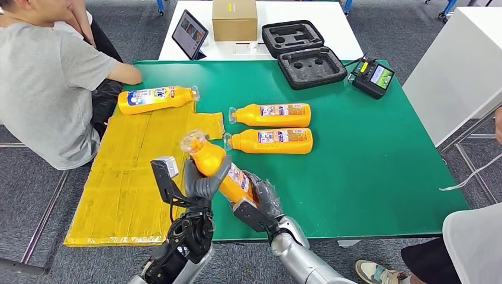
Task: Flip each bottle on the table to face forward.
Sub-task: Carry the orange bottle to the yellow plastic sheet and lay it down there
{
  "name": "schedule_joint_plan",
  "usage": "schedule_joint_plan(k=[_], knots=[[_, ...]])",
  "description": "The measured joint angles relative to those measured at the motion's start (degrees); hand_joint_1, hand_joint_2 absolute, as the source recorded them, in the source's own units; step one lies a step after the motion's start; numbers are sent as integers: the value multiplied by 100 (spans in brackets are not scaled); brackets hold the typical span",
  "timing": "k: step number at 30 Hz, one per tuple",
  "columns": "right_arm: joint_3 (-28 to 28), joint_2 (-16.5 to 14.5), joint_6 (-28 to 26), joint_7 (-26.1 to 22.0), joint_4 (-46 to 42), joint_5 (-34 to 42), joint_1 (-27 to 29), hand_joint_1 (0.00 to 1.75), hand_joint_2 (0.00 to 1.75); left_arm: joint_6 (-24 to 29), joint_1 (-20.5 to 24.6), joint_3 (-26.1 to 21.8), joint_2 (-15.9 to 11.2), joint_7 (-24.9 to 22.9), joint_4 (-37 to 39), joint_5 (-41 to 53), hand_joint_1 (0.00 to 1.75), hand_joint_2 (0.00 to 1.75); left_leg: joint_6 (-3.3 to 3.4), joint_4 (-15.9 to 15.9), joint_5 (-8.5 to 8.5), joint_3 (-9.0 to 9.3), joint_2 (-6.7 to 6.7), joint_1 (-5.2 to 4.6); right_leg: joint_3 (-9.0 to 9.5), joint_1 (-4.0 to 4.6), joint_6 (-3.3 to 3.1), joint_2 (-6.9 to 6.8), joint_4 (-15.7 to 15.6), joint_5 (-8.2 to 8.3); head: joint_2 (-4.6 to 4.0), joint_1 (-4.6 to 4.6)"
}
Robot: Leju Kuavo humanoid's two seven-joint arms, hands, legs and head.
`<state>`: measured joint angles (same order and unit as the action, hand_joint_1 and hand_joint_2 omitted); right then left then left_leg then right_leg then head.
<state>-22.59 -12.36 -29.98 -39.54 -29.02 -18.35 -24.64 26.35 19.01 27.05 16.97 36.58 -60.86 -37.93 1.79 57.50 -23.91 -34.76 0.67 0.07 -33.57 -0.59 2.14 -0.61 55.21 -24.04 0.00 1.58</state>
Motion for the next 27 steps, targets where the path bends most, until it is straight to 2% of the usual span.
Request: schedule_joint_plan(k=[5, 10, 15, 17, 20, 22, 24, 27], knots=[[-34, -2, 109, 5, 2, 148, 0, 116, 175, 81, 68, 37, 28, 75, 119, 27, 175, 175, 0, 0, 0, 0, 0, 0, -1, 1, 0, 0, 0, 0, 0, 0], [-43, -22, 354, 5, 2, 366, -1, 117, 175, 118, 96, 47, 30, 82, 165, 54, 175, 175, 0, 0, 0, 0, 0, 1, 0, 1, 0, 0, 0, 0, 0, 0], [-45, -31, 454, 5, -2, 456, -1, 105, 175, 123, 102, 49, 30, 43, 190, 49, 175, 175, 0, 0, 0, -1, -1, 0, 0, 0, 0, 0, 1, 0, 0, -1], [-50, -32, 465, 5, -4, 473, -1, 86, 175, 123, 102, 49, 30, 38, 191, 46, 175, 175, 0, 0, 0, -2, -2, 0, 0, 0, 0, -1, 0, 0, 0, -1], [-68, -34, 467, 5, -5, 489, -1, 38, 175, 133, 102, 49, 30, 36, 191, 46, 175, 175, 0, 0, 0, -2, -4, 0, 0, 0, 0, -2, 0, 0, 0, -1], [-86, -35, 467, 7, -5, 501, -2, 13, 175, 160, 101, 50, 30, 41, 191, 52, 175, 175, 0, 0, 0, -3, -4, 0, 0, 0, 0, -2, 1, 0, 0, -1], [-107, -43, 464, 3, -9, 518, -5, 1, 175, 212, 98, 50, 29, 54, 187, 80, 175, 175, 0, 0, 0, -3, -4, 0, 0, 1, 0, -2, 1, 0, 0, -1], [-134, -85, 449, -29, -47, 584, -19, 0, 175, 284, 95, 44, 22, 67, 168, 121, 175, 175, 0, 0, 0, -1, -3, 1, 0, 1, 0, -2, 1, 0, 0, 1]])
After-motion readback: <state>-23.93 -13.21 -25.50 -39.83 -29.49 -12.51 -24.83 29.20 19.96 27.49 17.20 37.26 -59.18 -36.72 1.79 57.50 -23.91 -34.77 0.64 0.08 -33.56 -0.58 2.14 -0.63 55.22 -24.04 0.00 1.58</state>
